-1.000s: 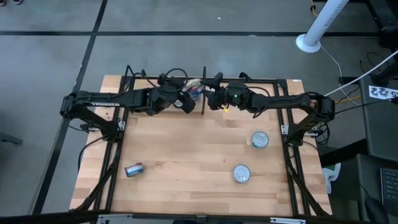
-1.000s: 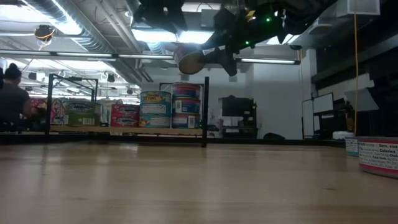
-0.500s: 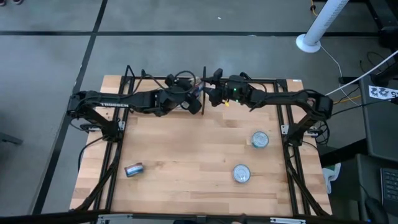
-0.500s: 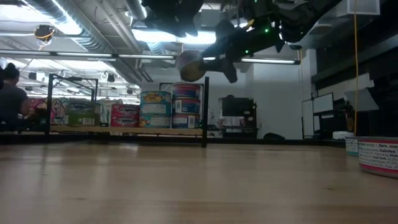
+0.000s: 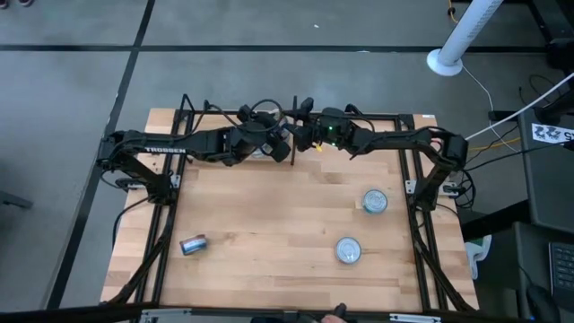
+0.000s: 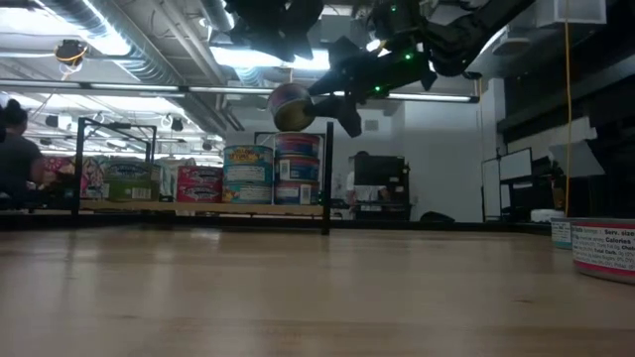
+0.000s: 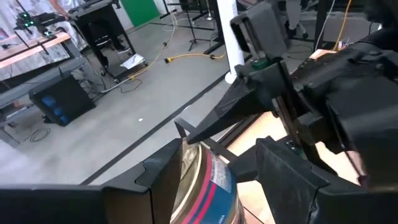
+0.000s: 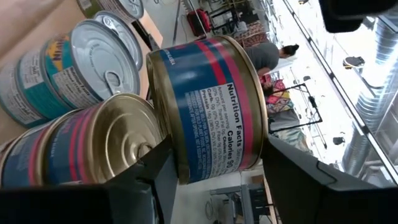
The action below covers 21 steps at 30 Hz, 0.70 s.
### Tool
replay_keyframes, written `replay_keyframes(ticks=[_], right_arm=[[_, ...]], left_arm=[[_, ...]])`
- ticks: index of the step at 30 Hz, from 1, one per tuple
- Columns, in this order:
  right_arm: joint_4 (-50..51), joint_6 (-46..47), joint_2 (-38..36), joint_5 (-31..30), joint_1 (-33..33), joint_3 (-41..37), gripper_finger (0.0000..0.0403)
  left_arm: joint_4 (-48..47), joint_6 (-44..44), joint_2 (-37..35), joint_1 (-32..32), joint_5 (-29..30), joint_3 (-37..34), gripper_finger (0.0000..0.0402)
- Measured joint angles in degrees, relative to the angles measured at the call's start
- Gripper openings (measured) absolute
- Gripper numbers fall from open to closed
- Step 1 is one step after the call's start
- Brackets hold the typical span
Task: Stack canned seafood by type on shelf
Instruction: Stack the blue pink tuna can on top of the blue pink tuna can on the shelf
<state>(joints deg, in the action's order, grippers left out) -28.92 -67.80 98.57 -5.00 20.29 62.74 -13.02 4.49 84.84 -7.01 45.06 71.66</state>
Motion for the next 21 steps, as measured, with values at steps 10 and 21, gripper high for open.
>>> replay_keyframes(ticks=[10, 21], right_arm=[[0.8, -0.1, 1.6, -0.8, 0.0, 0.7, 0.0200], [1.7, -0.1, 1.5, -1.1, 0.0, 0.7, 0.0200]], left_arm=[[-4.1, -0.1, 0.1, -1.4, 0.0, 0.0, 0.0198], [-7.2, -0.5, 3.1, -4.9, 0.0, 0.0, 0.0198]])
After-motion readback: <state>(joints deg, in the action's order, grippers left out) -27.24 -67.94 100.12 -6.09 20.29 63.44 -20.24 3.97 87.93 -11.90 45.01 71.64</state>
